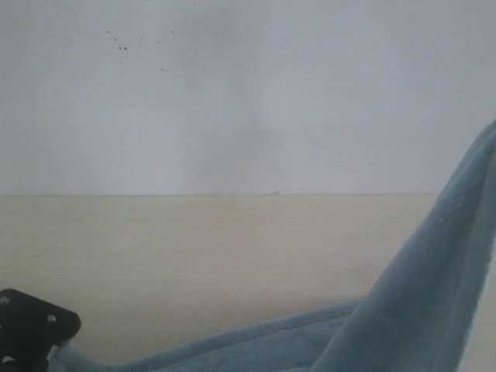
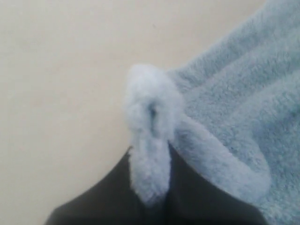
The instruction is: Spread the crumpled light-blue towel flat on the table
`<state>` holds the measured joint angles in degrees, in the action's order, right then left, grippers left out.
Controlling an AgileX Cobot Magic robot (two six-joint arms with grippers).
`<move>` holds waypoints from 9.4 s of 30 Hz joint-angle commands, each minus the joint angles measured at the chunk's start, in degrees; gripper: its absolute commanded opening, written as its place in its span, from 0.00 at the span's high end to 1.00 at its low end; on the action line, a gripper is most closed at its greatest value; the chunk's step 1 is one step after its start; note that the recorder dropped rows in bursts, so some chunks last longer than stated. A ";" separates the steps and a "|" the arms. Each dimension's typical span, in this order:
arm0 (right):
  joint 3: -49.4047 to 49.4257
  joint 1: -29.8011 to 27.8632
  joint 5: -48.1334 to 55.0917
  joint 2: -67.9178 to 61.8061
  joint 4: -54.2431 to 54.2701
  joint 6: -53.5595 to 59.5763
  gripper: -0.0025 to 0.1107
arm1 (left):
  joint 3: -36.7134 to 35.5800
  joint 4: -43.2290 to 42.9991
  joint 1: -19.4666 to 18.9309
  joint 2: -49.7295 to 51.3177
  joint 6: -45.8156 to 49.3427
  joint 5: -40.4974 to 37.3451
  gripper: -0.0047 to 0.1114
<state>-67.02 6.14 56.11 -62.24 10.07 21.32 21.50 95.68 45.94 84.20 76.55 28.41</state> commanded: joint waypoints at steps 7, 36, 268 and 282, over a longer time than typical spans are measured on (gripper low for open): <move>13.34 -0.29 8.18 2.11 -16.55 -4.80 0.97 | 0.57 4.27 -0.06 -21.89 14.19 13.57 0.92; 32.05 9.48 5.09 4.41 10.22 5.26 0.52 | 1.46 4.27 -0.06 -33.53 23.83 15.24 0.92; 26.36 49.68 -31.81 -10.76 4.59 -3.88 0.69 | 0.86 4.27 -0.06 -27.04 23.83 11.95 0.92; 26.36 38.47 -26.85 -11.83 -14.49 -21.69 0.69 | 0.86 4.27 -0.06 -27.04 23.83 11.81 0.92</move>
<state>-40.50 48.07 30.33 -73.83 -7.70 -3.14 22.53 99.84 45.94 56.99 100.08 40.98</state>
